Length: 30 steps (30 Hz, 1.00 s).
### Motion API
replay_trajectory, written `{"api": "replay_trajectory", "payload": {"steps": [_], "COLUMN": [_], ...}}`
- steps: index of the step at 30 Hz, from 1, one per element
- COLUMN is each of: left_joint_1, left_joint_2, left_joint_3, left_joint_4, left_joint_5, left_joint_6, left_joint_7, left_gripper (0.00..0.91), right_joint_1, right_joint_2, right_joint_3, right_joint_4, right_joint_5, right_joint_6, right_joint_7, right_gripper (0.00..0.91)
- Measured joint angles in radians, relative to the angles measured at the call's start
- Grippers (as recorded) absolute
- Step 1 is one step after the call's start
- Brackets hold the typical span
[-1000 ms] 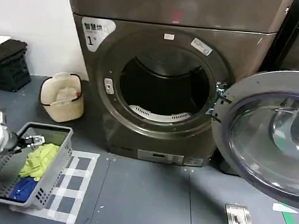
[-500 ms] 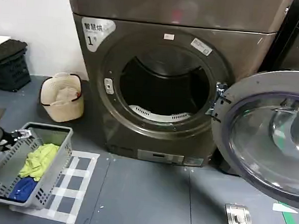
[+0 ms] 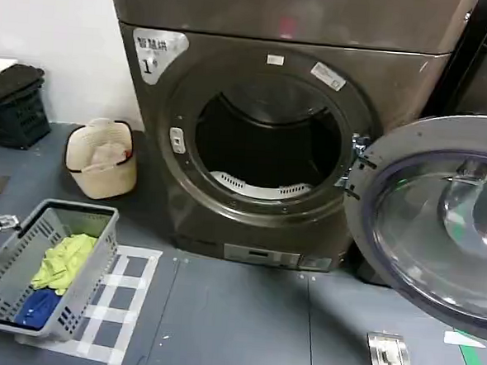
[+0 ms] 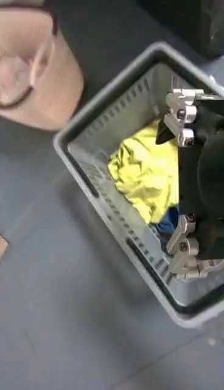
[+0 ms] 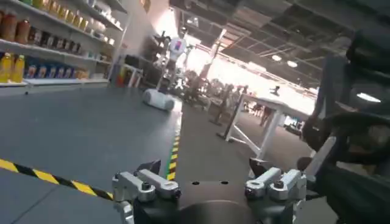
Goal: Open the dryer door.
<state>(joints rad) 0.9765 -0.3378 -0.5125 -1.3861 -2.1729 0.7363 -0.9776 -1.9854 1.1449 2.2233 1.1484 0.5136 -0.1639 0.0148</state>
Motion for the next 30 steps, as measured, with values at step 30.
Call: {"api": "replay_trajectory", "payload": {"steps": [30], "left_joint_1": [0.035], "left_joint_2": [-0.007], "left_joint_3": [0.017], "left_joint_4": [0.002], "left_joint_5": [-0.082], "left_joint_6": [0.000], "left_joint_7": [-0.028], "left_gripper": [0.907], "right_joint_1": [0.008], "right_joint_2": [-0.003], "right_joint_3": [0.006], "right_joint_4": [0.000], "right_joint_5": [0.020], "right_joint_6": [0.003], "right_joint_7": [0.014], "right_gripper": [0.907]}}
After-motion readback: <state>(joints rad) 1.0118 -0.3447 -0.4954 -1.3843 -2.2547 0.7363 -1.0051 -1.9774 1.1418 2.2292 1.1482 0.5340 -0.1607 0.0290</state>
